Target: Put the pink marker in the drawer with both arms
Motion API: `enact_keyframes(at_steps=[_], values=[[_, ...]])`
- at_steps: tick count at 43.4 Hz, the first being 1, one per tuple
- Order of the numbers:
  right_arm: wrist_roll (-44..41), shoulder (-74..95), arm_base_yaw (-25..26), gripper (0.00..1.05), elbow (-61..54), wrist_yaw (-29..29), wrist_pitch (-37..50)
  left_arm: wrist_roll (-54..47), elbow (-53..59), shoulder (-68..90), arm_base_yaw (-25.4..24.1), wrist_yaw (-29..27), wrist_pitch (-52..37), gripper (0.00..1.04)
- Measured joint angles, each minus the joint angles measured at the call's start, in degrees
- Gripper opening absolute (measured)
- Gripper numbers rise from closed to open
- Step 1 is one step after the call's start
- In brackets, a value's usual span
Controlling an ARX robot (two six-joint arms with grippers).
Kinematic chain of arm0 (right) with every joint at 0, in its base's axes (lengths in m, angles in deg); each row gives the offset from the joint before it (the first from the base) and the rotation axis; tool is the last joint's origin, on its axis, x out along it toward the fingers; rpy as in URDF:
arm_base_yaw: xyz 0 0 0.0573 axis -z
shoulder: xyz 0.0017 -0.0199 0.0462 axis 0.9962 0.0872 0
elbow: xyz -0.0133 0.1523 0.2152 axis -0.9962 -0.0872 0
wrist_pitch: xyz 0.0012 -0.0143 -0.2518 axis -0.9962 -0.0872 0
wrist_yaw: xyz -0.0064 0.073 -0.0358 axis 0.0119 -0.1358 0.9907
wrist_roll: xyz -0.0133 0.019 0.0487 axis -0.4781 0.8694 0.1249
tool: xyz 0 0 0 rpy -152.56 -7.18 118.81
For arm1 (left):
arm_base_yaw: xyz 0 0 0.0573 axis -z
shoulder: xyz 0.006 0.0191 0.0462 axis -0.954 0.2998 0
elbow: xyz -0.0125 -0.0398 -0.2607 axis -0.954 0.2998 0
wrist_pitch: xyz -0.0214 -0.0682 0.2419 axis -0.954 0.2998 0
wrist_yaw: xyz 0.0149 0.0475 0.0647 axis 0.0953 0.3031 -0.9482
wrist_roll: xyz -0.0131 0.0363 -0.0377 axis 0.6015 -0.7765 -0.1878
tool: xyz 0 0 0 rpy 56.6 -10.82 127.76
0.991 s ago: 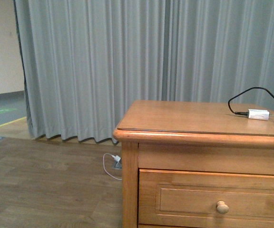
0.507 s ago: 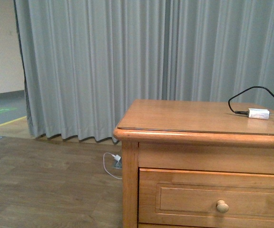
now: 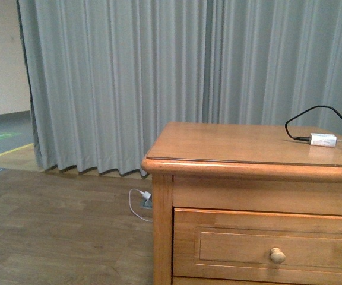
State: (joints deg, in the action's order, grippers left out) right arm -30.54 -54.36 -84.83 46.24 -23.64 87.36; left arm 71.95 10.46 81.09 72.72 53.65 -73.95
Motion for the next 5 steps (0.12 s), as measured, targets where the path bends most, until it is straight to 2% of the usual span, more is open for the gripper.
enact_keyframes(at_steps=[2,5], values=[[0.02,0.0,0.0,0.97,0.0,0.0,0.0,0.0,0.0,0.0,0.0,0.0,0.0,0.99],[0.02,0.0,0.0,0.96,0.0,0.0,0.0,0.0,0.0,0.0,0.0,0.0,0.0,0.99]])
